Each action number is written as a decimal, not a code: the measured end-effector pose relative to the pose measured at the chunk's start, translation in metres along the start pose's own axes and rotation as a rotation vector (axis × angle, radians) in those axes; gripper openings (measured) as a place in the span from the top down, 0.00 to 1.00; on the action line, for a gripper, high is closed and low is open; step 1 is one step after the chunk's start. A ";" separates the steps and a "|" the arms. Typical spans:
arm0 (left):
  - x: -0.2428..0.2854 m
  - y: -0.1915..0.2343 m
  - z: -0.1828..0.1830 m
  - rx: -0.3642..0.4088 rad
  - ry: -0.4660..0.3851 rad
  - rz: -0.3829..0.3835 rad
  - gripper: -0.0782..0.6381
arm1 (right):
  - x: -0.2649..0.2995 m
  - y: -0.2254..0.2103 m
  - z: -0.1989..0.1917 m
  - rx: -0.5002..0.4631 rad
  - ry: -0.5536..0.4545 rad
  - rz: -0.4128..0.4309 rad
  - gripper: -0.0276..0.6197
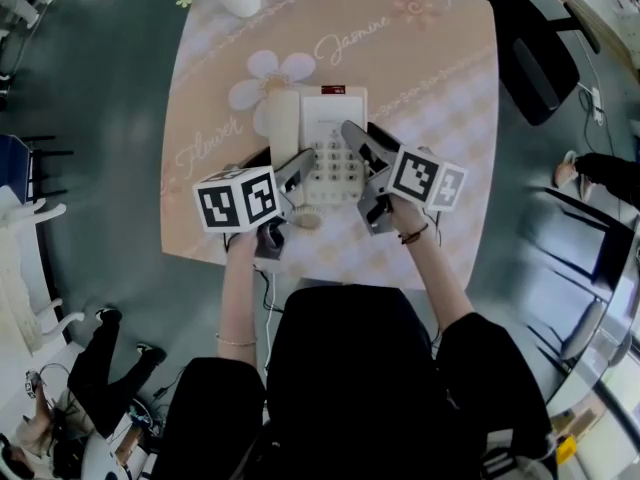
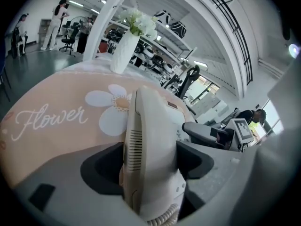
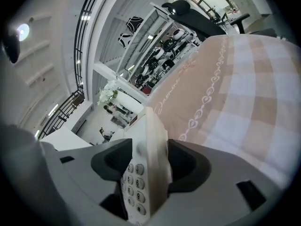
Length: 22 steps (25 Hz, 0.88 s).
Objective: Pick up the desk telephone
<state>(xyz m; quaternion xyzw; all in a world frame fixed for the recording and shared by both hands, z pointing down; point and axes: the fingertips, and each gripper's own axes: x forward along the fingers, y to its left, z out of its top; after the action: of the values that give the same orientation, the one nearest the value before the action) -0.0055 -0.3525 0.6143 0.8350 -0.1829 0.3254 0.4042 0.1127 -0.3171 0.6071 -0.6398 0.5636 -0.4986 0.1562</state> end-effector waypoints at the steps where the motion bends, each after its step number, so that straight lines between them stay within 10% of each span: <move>1: 0.002 0.000 -0.001 -0.002 0.011 -0.006 0.43 | 0.001 0.000 -0.001 -0.002 0.013 -0.001 0.63; 22: 0.005 0.001 -0.003 -0.027 0.023 -0.002 0.44 | 0.004 -0.002 -0.005 0.000 0.084 -0.047 0.64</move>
<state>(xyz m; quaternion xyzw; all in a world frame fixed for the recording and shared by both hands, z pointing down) -0.0036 -0.3505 0.6199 0.8258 -0.1817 0.3324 0.4178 0.1094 -0.3177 0.6129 -0.6313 0.5545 -0.5285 0.1209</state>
